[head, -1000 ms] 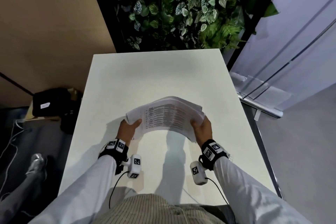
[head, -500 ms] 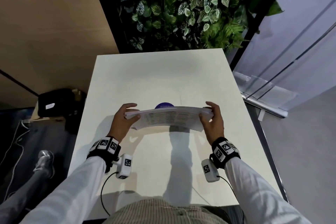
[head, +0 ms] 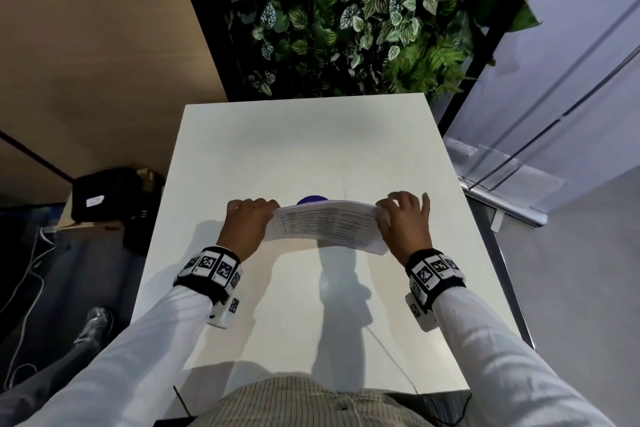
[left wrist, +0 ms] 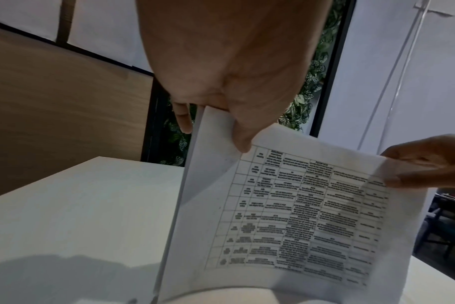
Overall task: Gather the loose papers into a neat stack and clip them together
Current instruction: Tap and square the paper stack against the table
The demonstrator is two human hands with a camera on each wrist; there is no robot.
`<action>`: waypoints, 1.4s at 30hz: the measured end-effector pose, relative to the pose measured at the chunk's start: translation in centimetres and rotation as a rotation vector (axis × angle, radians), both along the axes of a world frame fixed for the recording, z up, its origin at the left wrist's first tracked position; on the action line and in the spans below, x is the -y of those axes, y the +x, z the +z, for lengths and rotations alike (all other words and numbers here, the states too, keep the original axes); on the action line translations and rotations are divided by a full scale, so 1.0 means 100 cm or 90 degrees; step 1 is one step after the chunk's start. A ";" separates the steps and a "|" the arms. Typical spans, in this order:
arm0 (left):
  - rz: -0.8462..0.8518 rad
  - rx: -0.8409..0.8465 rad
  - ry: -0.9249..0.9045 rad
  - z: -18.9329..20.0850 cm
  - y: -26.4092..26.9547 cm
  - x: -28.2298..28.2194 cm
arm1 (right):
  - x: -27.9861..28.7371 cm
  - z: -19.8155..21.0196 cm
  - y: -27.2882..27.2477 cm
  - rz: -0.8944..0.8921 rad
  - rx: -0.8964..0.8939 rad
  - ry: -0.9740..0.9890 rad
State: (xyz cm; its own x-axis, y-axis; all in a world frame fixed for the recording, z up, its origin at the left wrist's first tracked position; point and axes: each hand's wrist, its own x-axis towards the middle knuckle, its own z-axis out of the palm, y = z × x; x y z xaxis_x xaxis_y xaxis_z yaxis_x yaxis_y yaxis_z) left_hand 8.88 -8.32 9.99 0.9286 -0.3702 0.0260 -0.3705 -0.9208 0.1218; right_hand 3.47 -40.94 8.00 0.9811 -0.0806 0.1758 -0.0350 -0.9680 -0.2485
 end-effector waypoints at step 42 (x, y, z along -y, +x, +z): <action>0.151 -0.147 -0.862 0.091 -0.002 0.057 | -0.049 0.058 0.013 -0.015 0.225 0.692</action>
State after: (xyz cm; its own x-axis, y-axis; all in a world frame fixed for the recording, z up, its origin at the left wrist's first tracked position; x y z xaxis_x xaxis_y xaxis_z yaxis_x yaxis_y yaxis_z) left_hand 8.69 -13.99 19.04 0.9973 -0.0163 0.0722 -0.0733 -0.0769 0.9943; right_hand 4.77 -36.08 13.81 0.8870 -0.3767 0.2670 0.1873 -0.2350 -0.9538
